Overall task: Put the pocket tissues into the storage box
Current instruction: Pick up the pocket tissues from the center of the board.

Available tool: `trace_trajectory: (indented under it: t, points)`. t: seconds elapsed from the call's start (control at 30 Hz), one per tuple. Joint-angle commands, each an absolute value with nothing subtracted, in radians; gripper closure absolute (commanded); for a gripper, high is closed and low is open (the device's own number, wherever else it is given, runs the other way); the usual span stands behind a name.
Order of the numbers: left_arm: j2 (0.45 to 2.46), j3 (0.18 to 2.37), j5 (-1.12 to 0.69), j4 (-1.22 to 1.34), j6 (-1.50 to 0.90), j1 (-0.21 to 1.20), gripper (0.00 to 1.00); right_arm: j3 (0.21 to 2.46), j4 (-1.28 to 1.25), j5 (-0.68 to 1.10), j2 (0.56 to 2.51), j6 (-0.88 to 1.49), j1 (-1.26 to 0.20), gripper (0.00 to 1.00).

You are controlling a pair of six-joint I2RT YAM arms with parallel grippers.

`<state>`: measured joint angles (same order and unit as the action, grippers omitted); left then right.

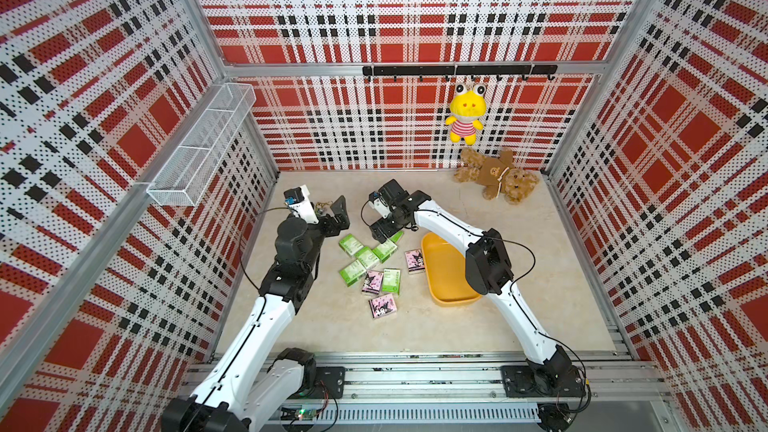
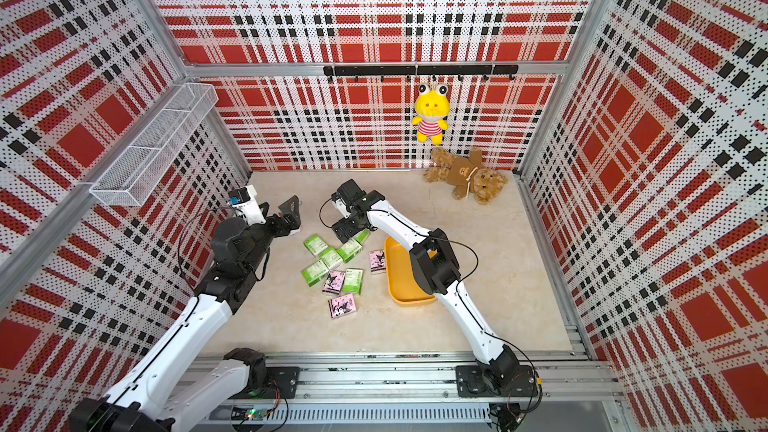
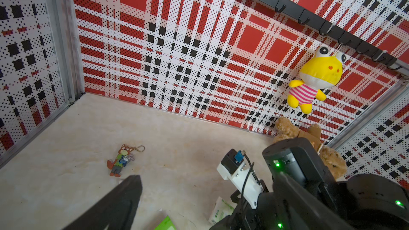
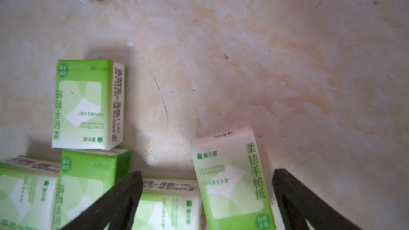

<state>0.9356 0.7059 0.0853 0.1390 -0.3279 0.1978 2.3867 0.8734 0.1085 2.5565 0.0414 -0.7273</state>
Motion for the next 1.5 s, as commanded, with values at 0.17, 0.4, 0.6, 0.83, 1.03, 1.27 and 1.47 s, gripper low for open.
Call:
trace_trajectory:
  t: [0.17,0.4,0.6,0.83,1.03,1.27,1.47]
  points:
    - [0.928,0.689,0.081,0.133,-0.306,0.201,0.00,2.414,0.879,0.080,2.612,0.028,-0.724,0.00]
    - [0.934,0.681,0.083,0.133,-0.301,0.200,0.00,2.447,0.882,0.069,2.627,0.028,-0.723,0.01]
    - [0.938,0.681,0.087,0.133,-0.295,0.198,0.00,2.447,0.891,0.062,2.625,0.023,-0.716,0.05]
    - [0.940,0.680,0.084,0.133,-0.295,0.192,0.00,2.438,0.916,0.027,2.625,-0.002,-0.713,0.10]
    - [0.940,0.680,0.081,0.133,-0.298,0.192,0.00,2.436,0.917,0.028,2.628,-0.002,-0.712,0.21]
    - [0.934,0.681,0.083,0.131,-0.295,0.189,0.00,2.436,0.920,0.031,2.632,-0.005,-0.712,0.29]
    - [0.932,0.684,0.081,0.127,-0.295,0.183,0.00,2.437,0.934,0.011,2.644,-0.015,-0.712,0.29]
